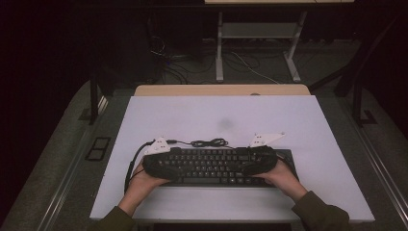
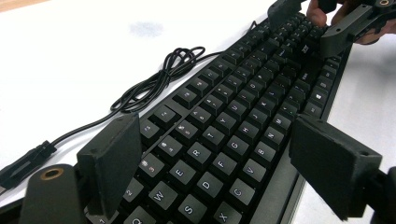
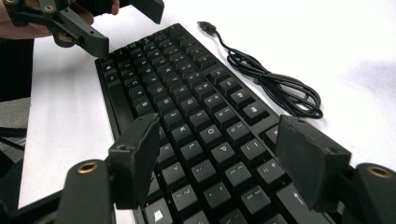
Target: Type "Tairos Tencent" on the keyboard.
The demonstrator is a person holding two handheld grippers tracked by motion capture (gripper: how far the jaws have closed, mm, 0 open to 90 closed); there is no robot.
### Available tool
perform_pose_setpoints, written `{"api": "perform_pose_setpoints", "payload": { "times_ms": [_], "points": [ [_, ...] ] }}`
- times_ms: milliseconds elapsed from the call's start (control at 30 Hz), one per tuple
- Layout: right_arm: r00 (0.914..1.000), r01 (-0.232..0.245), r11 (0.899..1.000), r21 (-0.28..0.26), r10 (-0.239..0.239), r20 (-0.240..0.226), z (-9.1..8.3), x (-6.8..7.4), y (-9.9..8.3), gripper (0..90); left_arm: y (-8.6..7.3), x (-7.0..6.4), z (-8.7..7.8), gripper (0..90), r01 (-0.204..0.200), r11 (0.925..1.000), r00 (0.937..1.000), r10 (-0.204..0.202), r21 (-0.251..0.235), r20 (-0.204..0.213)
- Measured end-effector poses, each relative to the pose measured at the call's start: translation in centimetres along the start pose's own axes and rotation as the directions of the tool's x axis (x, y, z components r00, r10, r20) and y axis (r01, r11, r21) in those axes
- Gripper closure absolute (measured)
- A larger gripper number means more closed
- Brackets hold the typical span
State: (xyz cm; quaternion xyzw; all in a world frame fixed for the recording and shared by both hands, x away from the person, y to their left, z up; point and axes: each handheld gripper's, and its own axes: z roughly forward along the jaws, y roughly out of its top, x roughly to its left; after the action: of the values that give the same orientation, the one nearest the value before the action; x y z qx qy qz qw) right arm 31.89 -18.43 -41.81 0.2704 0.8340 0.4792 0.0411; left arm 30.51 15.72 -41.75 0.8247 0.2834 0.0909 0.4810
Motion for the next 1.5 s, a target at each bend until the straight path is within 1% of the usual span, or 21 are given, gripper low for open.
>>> {"api": "perform_pose_setpoints", "payload": {
  "times_ms": [700,933,1033,1133,1200,1300,1333,1433,1500],
  "points": [
    [0.9996,0.012,1.0,0.005,-0.012,-0.027,2.2,0.5,1.1,29.6,-0.1,0.1,-0.1,18.2,0.003,1.0,1.0,-0.003,-0.004,-0.007],
    [0.9992,0.021,1.0,0.006,-0.021,-0.035,2.9,0.7,1.6,29.6,-0.2,0.3,-0.3,22.9,0.001,1.0,0.9999,-0.001,-0.003,-0.017],
    [0.999,0.021,1.0,0.005,-0.021,-0.038,3.2,0.7,1.8,29.6,-0.2,0.4,-0.5,26.5,-0.001,1.0,0.9998,0.001,-0.004,-0.021],
    [0.9989,0.024,1.0,0.004,-0.024,-0.04,3.3,0.7,1.9,29.4,-0.3,0.4,-0.7,33.5,-0.002,1.0,0.9998,0.003,0.002,-0.021],
    [0.9989,0.025,1.0,0.004,-0.025,-0.04,3.4,0.7,1.9,29.3,-0.4,0.5,-0.9,40.2,-0.011,0.9999,0.9997,0.011,0.007,-0.022],
    [0.9988,0.026,1.0,0.006,-0.025,-0.042,3.4,0.7,1.9,29.2,-0.6,0.5,-1.1,49.4,-0.004,0.9999,0.9999,0.005,0.012,-0.015],
    [0.9988,0.026,1.0,0.005,-0.025,-0.041,3.4,0.7,1.8,29.2,-0.6,0.5,-1.2,52.5,-0.01,0.9998,0.9998,0.011,0.019,-0.017],
    [0.9988,0.026,1.0,0.005,-0.026,-0.041,3.4,0.7,1.8,29.2,-0.8,0.6,-1.5,61.6,-0.002,0.9998,0.9998,0.003,0.021,-0.02],
    [0.9989,0.025,1.0,0.006,-0.025,-0.041,3.4,0.7,1.8,29.1,-0.8,0.6,-1.6,67.3,-0.004,0.9997,0.9996,0.004,0.024,-0.029]
  ]
}}
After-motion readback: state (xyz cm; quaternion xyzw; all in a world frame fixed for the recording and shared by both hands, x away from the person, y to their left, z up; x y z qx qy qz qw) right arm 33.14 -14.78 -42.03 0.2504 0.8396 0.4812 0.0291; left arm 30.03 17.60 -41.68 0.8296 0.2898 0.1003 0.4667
